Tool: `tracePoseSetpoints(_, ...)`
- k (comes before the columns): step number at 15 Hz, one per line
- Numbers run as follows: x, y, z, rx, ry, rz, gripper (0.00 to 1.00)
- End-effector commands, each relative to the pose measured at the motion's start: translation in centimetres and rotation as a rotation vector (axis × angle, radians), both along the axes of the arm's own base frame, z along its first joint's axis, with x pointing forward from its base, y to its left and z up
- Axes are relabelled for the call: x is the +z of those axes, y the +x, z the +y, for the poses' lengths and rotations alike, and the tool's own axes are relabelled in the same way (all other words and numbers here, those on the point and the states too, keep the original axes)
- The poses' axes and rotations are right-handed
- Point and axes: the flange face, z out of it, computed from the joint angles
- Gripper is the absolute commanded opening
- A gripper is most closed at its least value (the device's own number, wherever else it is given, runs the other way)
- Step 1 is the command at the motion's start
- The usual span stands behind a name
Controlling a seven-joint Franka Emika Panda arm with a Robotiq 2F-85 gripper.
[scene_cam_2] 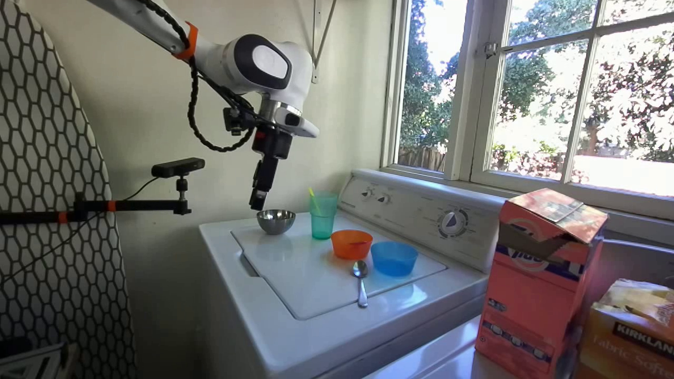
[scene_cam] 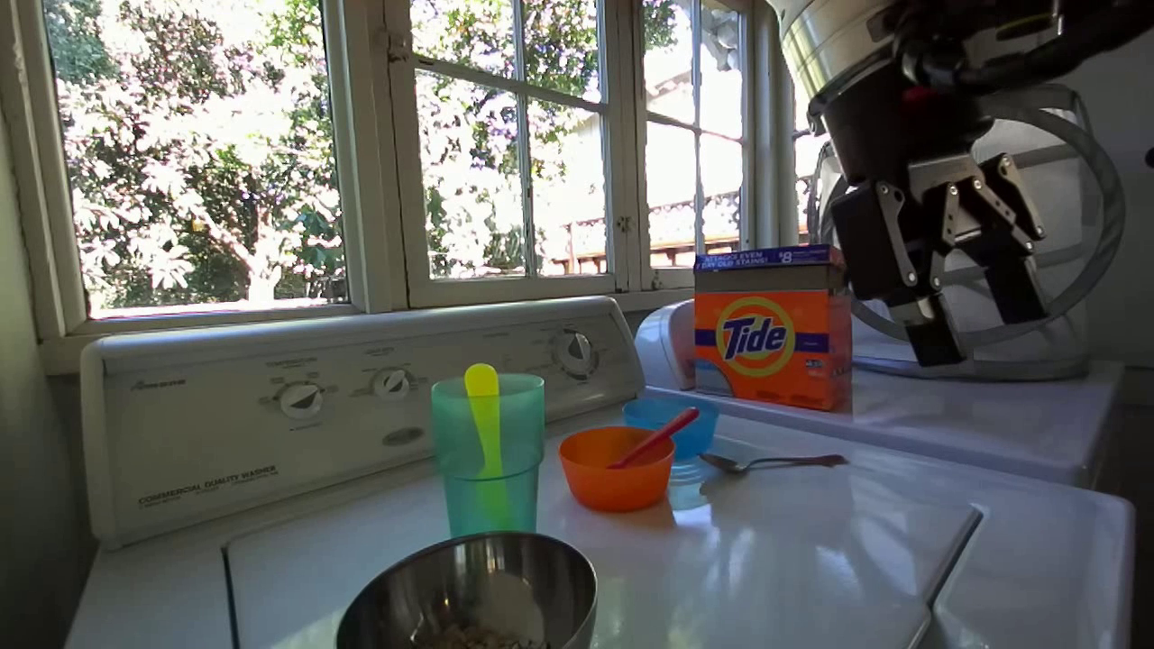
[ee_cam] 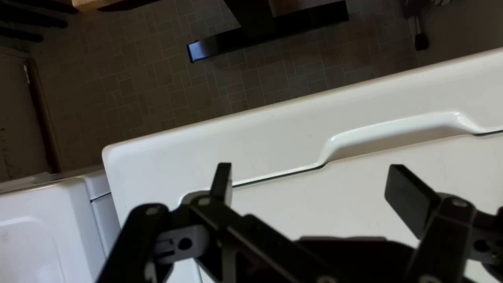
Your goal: Put the spoon in the green cup
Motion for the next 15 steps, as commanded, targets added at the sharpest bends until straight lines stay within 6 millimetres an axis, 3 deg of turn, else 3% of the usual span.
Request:
tracePoseSetpoints(1,-1.1,5.4,-3.2,0.008,-0.062,-0.050,1.00)
tracePoseSetpoints(5,-3.4,12.0,-6.3,0.231,-0.153,-0.048,1.00)
tracePoseSetpoints(9,-4.9,16.4,-6.7,0.450,-0.159,-0.051,1.00)
tracePoseSetpoints(15,-3.9,13.7,-6.9,0.736,-0.076,-0.203,1.00)
